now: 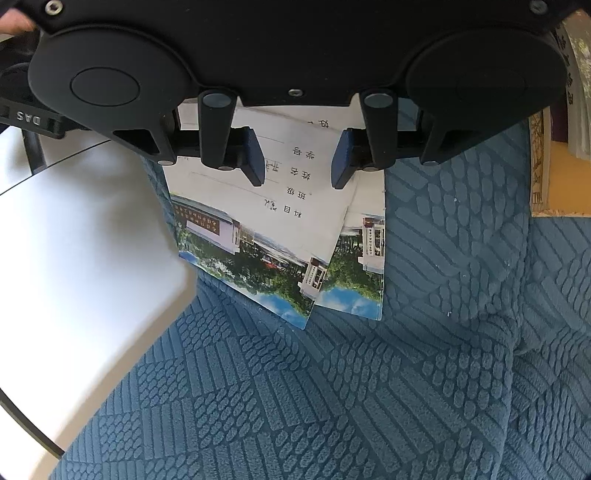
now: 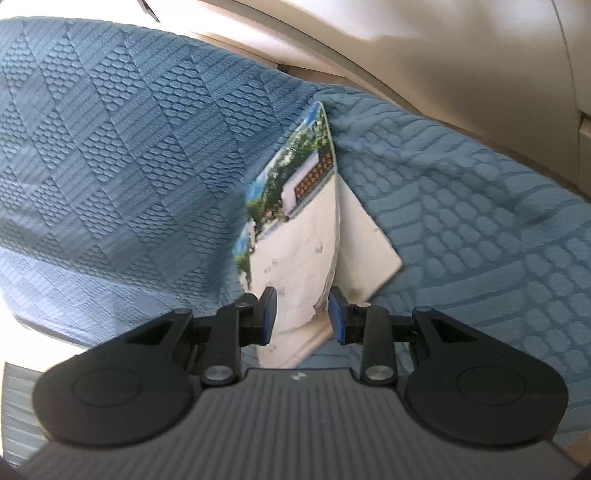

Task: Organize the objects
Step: 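Close the right gripper on the postcard edge while the left gripper closes on it too, then lift the postcards off the seat with both grippers, then carry the postcards with both grippers over the book stack, then lower the postcards onto the stack and open both grippers, then raise both open grippers away from the book stack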

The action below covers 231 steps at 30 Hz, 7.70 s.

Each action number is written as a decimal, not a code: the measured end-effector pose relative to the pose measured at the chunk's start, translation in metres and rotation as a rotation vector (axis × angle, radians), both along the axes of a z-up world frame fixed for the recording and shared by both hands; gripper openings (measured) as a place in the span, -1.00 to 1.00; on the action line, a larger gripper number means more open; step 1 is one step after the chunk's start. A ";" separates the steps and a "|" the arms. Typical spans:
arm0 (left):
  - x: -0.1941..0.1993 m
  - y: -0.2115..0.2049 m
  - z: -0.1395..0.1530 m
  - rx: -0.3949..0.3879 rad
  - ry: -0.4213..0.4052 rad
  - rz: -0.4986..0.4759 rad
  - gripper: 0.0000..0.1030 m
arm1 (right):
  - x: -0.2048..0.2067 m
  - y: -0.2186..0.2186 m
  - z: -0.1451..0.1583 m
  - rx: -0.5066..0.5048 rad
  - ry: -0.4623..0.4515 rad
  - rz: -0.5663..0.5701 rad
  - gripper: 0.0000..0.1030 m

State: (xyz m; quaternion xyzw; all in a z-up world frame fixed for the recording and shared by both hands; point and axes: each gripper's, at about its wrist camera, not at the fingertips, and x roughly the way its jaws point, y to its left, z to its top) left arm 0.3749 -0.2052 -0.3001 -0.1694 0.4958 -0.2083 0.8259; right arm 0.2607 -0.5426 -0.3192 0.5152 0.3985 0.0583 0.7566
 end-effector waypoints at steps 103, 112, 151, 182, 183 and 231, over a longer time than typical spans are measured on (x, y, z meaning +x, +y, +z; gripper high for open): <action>-0.212 0.169 0.242 -0.338 0.090 0.263 -0.89 | -0.165 0.093 0.247 -0.170 -0.161 0.117 -0.89; -0.206 0.228 0.268 -0.330 0.010 0.315 -0.89 | -0.133 0.145 0.268 -0.171 -0.194 0.217 -0.89; -0.150 0.317 0.127 -0.205 0.183 0.372 -0.85 | -0.047 0.270 0.162 -0.384 0.007 0.505 -0.87; -0.181 0.280 0.090 -0.018 0.290 0.266 -0.16 | -0.070 0.277 0.112 -0.574 0.184 0.635 0.24; -0.184 0.280 0.093 -0.015 0.282 0.263 -0.15 | -0.072 0.275 0.115 -0.569 0.180 0.628 0.22; -0.325 0.172 0.315 0.021 -0.284 0.074 0.68 | -0.237 0.172 0.297 -0.692 -0.310 0.314 0.27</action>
